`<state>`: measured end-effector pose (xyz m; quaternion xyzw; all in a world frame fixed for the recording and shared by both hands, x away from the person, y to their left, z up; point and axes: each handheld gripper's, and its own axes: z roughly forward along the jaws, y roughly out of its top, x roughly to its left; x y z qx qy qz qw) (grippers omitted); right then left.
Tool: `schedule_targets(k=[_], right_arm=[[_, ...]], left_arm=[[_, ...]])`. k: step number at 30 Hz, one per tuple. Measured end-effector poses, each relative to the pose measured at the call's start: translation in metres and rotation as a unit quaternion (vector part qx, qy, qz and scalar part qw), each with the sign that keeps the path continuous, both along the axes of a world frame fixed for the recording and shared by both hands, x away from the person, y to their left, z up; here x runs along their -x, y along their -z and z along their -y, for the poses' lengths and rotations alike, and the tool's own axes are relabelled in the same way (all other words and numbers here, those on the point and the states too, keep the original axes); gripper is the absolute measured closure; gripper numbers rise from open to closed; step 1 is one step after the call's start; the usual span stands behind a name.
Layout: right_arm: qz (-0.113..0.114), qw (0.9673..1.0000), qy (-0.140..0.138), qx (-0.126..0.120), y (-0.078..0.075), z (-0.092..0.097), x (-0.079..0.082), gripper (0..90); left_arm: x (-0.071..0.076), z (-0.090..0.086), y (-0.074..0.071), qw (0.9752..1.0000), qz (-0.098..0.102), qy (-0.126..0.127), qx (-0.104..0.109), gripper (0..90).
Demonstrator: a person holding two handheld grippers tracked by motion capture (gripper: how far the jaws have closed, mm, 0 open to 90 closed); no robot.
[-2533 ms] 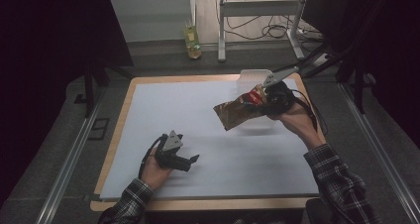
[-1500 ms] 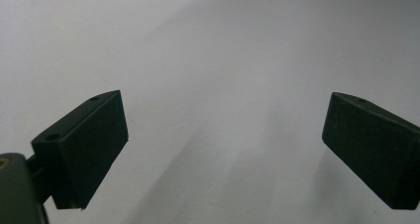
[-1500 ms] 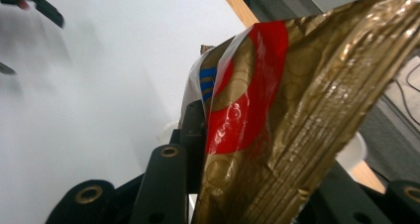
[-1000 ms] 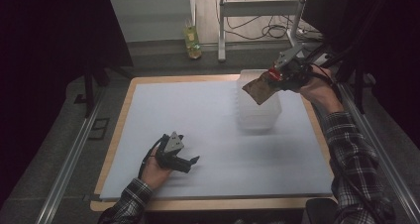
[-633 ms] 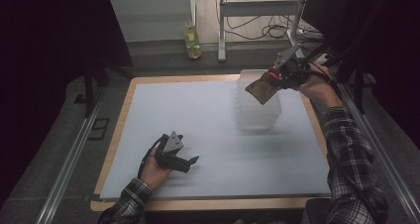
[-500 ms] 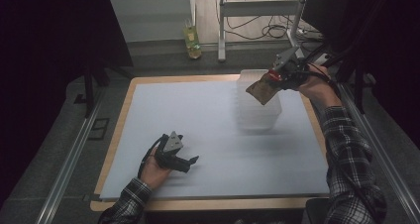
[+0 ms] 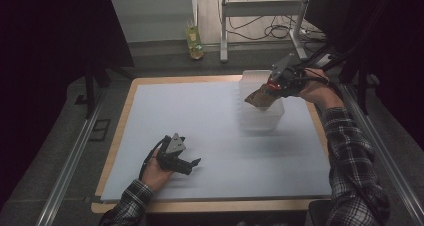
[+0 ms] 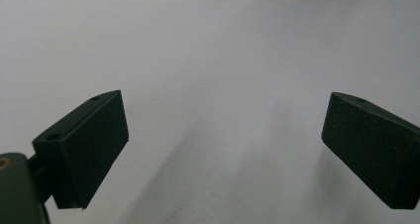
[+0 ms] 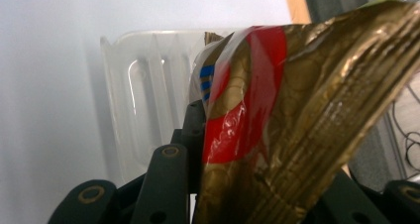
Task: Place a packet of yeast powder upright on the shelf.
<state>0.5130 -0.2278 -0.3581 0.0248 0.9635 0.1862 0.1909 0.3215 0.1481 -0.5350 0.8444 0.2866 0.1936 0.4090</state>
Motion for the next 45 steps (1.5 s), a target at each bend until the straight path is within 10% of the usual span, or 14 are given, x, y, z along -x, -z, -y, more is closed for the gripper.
schedule_targets(k=[10, 26, 45], right_arm=[[-0.018, 0.9992, 0.019, 0.029, 0.018, -0.015, -0.015, 69.9], [-0.032, 0.9978, 0.021, -0.054, 0.037, -0.033, -0.022, 65.4], [-0.032, 0.9928, 0.066, -0.095, 0.035, -0.039, -0.020, 29.1]], left_arm=[[0.000, 0.000, 0.000, 1.0000, 0.000, 0.000, -0.001, 4.3], [0.000, 0.000, 0.000, 1.0000, 0.001, 0.002, -0.006, 4.4], [0.000, 0.000, 0.000, 1.0000, 0.002, 0.003, -0.006, 4.4]])
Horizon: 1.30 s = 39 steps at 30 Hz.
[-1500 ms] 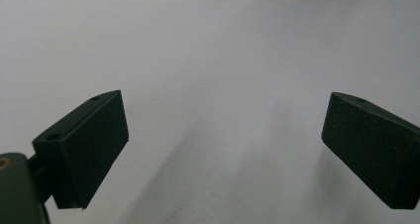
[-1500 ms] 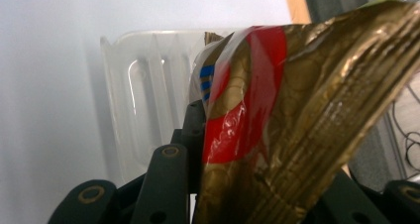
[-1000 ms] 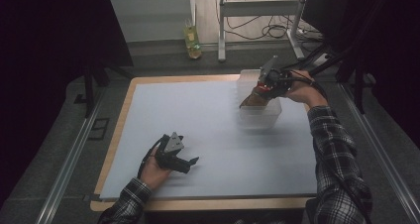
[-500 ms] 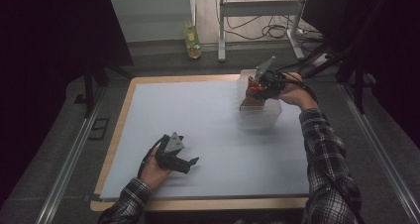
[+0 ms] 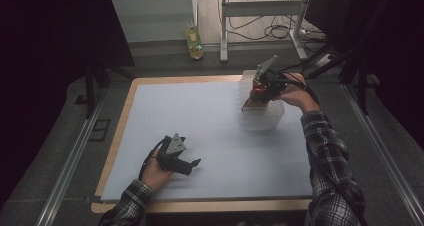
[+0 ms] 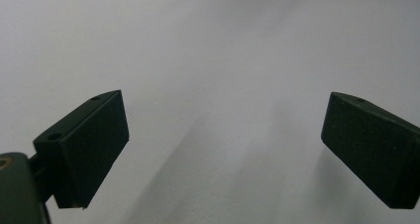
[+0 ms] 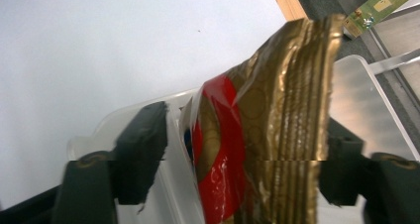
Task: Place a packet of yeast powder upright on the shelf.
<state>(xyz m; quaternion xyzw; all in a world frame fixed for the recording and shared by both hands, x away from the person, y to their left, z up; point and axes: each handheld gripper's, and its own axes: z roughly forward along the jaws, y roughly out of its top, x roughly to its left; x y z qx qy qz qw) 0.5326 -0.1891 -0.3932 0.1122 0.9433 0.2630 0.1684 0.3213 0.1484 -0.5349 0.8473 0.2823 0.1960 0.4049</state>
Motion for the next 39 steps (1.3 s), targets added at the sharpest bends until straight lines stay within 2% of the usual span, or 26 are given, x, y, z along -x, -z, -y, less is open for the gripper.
schedule_targets(k=[4, 10, 16, 24, 32, 39], right_arm=[[-0.016, 0.9996, 0.017, -0.018, -0.001, 0.001, 0.000, 25.1], [-0.016, 0.9986, 0.037, -0.035, -0.003, -0.001, 0.002, 19.2], [-0.023, 0.9956, 0.056, -0.071, -0.006, -0.001, 0.005, 14.8], [-0.028, 0.9922, 0.070, -0.099, -0.009, -0.003, 0.011, 14.6], [-0.035, 0.9895, 0.077, -0.117, -0.011, -0.003, 0.015, 10.8], [-0.037, 0.9873, 0.085, -0.129, -0.013, -0.004, 0.019, 7.4]], left_arm=[[0.000, 0.000, 0.000, 1.0000, 0.000, 0.000, 0.000, 4.4], [0.000, 0.000, 0.000, 1.0000, 0.000, 0.001, 0.000, 4.4], [0.001, 0.001, 0.000, 1.0000, 0.000, 0.004, 0.005, 4.4], [0.000, 0.000, -0.001, 0.9999, 0.000, 0.007, 0.014, 3.7], [-0.001, -0.004, -0.002, 0.9996, 0.002, 0.004, 0.029, 2.1], [-0.001, -0.004, -0.002, 0.9996, 0.005, 0.003, 0.029, 1.7]])
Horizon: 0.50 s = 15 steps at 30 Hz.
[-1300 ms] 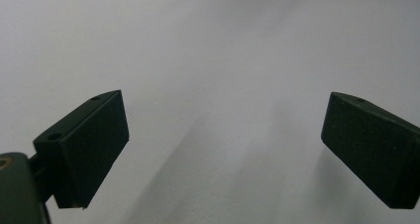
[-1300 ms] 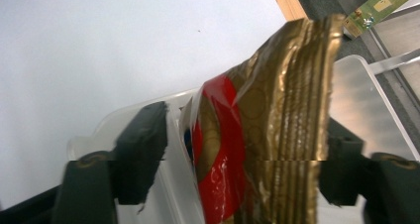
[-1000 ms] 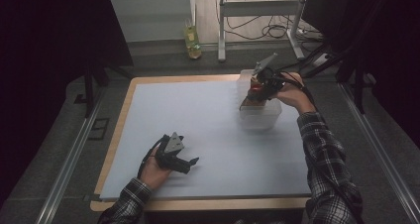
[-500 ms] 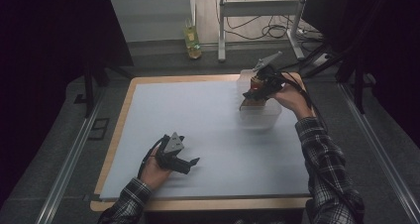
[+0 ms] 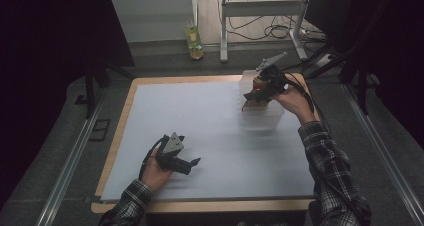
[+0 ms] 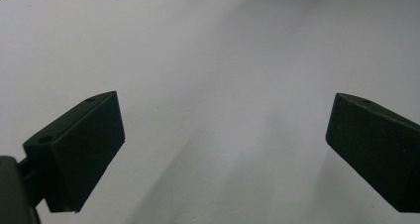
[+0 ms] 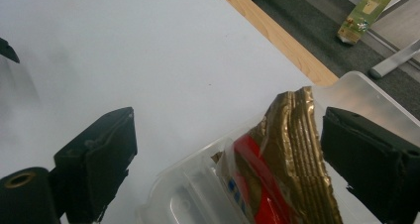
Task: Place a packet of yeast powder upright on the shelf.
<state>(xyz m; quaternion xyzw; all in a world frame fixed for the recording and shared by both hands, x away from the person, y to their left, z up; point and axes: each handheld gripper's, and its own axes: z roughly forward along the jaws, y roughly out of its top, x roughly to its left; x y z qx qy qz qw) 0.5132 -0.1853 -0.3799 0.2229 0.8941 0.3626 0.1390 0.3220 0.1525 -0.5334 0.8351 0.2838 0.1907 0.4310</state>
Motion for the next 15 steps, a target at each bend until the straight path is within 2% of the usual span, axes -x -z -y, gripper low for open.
schedule_targets(k=[12, 15], right_arm=[[0.004, 0.9999, 0.007, -0.011, -0.008, -0.001, 0.010, 7.1], [0.013, 0.9999, 0.009, -0.004, -0.011, -0.001, 0.012, 7.1]], left_arm=[[0.000, 0.001, 0.000, 1.0000, 0.001, 0.000, -0.003, 1.7], [0.001, 0.001, 0.000, 1.0000, 0.002, 0.000, -0.004, 1.7]])
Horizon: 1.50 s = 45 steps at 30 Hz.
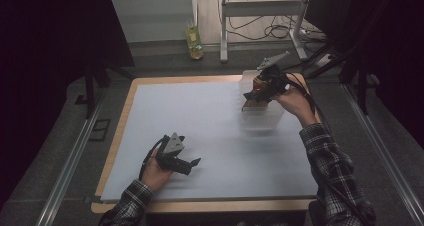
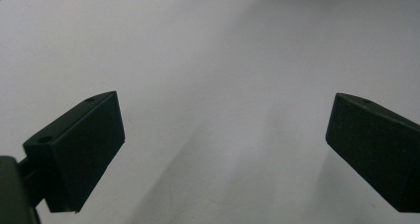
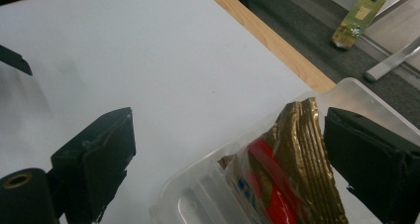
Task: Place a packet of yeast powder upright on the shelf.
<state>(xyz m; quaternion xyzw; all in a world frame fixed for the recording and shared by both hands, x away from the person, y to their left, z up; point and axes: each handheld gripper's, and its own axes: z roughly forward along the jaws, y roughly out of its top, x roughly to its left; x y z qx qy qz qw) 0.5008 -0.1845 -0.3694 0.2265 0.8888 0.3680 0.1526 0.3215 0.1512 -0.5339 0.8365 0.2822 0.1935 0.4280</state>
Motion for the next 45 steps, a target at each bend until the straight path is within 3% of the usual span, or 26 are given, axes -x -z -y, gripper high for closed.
schedule_targets(k=[13, 21, 35, 45], right_arm=[[0.018, 0.9998, 0.013, 0.001, -0.012, 0.006, 0.017, 7.1], [0.022, 0.9996, 0.018, 0.001, -0.013, 0.011, 0.032, 7.0], [0.020, 0.9994, 0.020, -0.018, -0.014, 0.026, 0.051, 7.1], [0.015, 0.9989, 0.019, -0.039, -0.007, 0.035, 0.070, 6.4]], left_arm=[[0.000, -0.002, -0.001, 1.0000, 0.006, -0.006, 0.001, 1.7], [0.001, 0.001, -0.001, 0.9998, 0.014, 0.005, -0.011, 3.0], [-0.002, -0.008, -0.005, 0.9993, -0.005, -0.016, 0.034, 4.5], [-0.002, -0.009, -0.004, 0.9994, -0.008, -0.024, 0.026, 2.3]])
